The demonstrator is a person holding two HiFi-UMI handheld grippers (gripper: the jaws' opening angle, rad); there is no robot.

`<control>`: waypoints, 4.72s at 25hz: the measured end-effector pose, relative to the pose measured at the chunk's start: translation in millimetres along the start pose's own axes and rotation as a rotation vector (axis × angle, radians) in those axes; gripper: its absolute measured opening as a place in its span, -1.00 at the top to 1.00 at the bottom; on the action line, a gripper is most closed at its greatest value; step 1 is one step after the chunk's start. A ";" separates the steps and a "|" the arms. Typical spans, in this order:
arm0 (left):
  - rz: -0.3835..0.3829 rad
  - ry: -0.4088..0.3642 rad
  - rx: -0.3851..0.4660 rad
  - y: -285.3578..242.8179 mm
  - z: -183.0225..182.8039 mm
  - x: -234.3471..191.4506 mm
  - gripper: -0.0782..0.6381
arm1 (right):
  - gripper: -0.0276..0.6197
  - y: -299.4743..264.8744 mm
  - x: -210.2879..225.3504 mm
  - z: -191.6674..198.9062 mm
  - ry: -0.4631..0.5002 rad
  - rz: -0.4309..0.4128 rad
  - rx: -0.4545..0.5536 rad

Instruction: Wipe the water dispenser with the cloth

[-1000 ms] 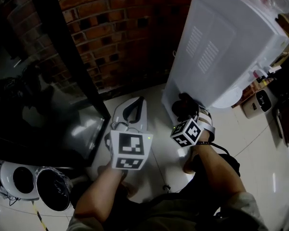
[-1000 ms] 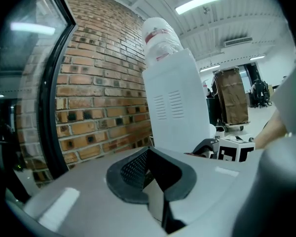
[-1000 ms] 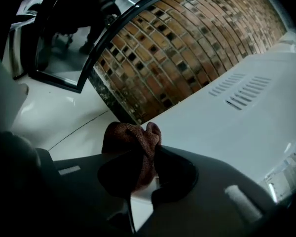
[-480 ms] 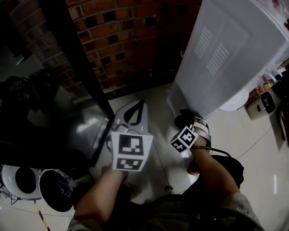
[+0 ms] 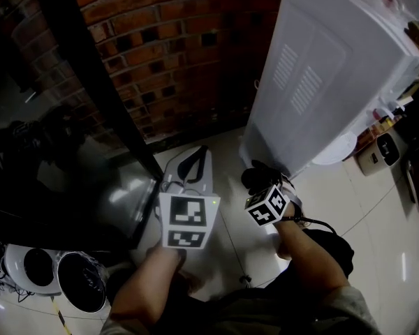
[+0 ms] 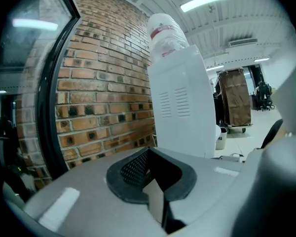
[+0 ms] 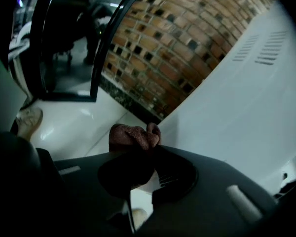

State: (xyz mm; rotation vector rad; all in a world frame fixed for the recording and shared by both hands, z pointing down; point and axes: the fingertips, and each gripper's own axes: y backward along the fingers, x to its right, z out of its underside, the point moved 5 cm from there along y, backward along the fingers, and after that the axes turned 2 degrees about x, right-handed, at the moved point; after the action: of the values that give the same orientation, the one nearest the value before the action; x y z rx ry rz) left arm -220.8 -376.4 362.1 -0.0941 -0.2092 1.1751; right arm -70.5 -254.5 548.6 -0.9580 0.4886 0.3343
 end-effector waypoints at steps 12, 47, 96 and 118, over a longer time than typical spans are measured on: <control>-0.001 -0.060 0.070 -12.3 -27.9 28.7 0.78 | 0.68 146.4 87.5 -97.2 -0.187 -0.146 0.566; -0.239 -0.020 0.110 -12.3 -51.7 -23.4 0.78 | 0.68 152.6 84.5 -159.0 -0.106 -0.303 0.826; -0.694 0.086 0.184 51.9 -143.7 206.4 0.78 | 0.69 266.2 189.3 -30.5 -0.024 -0.670 1.249; -0.760 -0.124 0.174 44.7 -291.3 298.7 0.78 | 0.69 405.1 356.1 -97.9 0.192 -0.204 1.524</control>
State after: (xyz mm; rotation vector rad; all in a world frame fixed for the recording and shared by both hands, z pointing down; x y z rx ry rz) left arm -89.4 -73.3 103.4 0.2005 -0.2232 0.4360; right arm 11.4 -98.7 29.4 0.4579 0.6309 -0.3363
